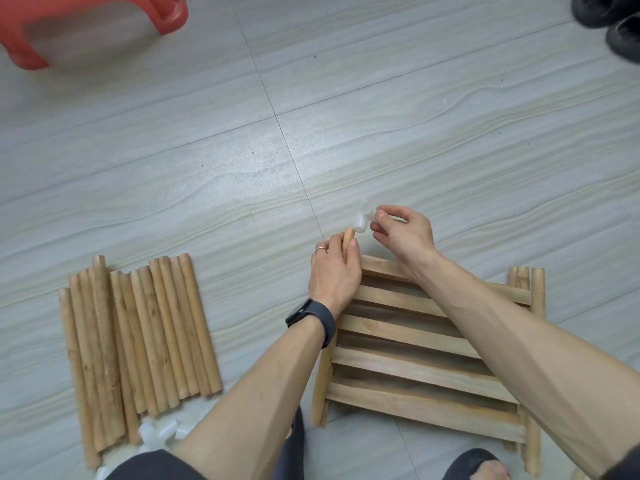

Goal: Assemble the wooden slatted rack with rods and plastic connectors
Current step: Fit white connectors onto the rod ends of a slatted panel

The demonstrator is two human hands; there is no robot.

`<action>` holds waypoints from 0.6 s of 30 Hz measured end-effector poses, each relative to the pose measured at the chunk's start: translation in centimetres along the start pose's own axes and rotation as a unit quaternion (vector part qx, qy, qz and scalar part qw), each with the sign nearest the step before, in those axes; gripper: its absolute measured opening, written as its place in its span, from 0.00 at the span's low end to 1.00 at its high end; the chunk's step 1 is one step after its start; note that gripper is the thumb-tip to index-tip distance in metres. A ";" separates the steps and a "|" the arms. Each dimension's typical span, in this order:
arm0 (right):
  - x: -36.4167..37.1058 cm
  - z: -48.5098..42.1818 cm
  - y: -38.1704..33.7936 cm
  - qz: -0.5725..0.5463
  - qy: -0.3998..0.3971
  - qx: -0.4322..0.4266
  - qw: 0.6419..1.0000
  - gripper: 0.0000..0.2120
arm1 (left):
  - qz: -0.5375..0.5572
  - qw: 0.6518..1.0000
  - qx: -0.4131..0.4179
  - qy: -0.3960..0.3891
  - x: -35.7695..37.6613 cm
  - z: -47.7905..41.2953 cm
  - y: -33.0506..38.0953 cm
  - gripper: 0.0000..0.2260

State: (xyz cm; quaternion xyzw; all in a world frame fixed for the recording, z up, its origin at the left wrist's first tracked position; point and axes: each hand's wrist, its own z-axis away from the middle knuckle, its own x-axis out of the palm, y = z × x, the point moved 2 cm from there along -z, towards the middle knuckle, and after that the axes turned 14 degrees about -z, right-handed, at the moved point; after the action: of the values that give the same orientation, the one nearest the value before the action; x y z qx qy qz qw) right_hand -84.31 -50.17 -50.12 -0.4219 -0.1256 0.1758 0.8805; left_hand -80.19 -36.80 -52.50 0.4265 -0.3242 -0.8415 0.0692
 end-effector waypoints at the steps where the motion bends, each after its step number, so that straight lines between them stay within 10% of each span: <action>1: 0.0 0.0 0.1 -0.014 0.006 0.001 1.000 0.02 | 0.006 1.000 -0.002 0.003 0.1 -0.1 0.2 0.17; 18: -0.3 -1.1 -1.2 0.191 -0.210 -0.007 0.959 0.10 | 0.071 0.997 0.015 0.023 1.0 -1.1 0.6 0.22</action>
State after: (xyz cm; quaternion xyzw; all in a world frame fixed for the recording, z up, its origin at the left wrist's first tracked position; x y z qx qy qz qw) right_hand -83.95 -51.75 -49.91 -0.3974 -0.2262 0.4245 0.7815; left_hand -80.06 -38.18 -53.25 0.4229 -0.3646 -0.8193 0.1303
